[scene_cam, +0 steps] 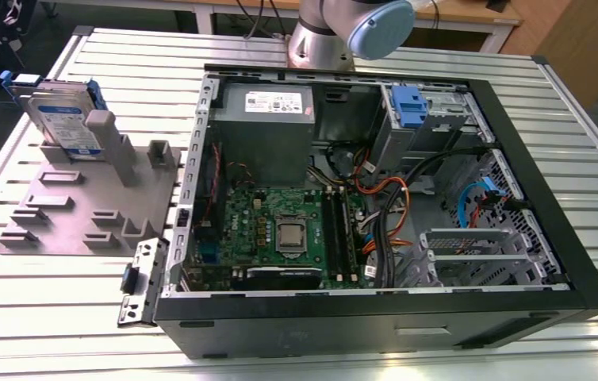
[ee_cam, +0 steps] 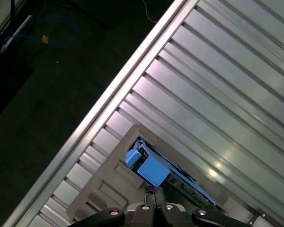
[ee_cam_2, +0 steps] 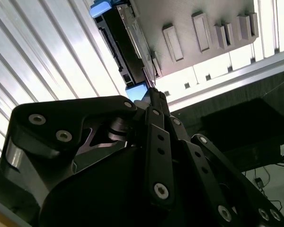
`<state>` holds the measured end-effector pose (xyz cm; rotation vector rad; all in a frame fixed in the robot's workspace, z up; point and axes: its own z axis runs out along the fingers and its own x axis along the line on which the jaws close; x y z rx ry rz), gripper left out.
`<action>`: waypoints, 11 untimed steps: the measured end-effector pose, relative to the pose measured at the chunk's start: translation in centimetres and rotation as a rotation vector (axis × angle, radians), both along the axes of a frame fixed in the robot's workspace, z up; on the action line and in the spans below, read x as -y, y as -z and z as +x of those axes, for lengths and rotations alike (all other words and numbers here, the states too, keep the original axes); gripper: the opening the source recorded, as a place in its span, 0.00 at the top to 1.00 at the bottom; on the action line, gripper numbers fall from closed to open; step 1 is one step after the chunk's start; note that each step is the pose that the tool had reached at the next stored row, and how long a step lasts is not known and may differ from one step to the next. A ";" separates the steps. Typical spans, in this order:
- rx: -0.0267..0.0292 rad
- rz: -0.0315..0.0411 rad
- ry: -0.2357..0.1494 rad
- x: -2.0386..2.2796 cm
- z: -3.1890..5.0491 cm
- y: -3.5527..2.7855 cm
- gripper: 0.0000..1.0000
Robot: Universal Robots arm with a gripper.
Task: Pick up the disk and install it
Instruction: 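Pick up the disk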
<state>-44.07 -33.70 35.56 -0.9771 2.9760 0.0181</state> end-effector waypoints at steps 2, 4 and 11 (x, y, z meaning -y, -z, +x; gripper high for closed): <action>0.0000 0.0000 -0.007 0.00 0.00 0.00 0.89; 0.0001 0.0001 -0.015 0.00 0.00 0.00 0.89; 0.0001 0.0000 -0.047 0.00 0.00 0.01 0.89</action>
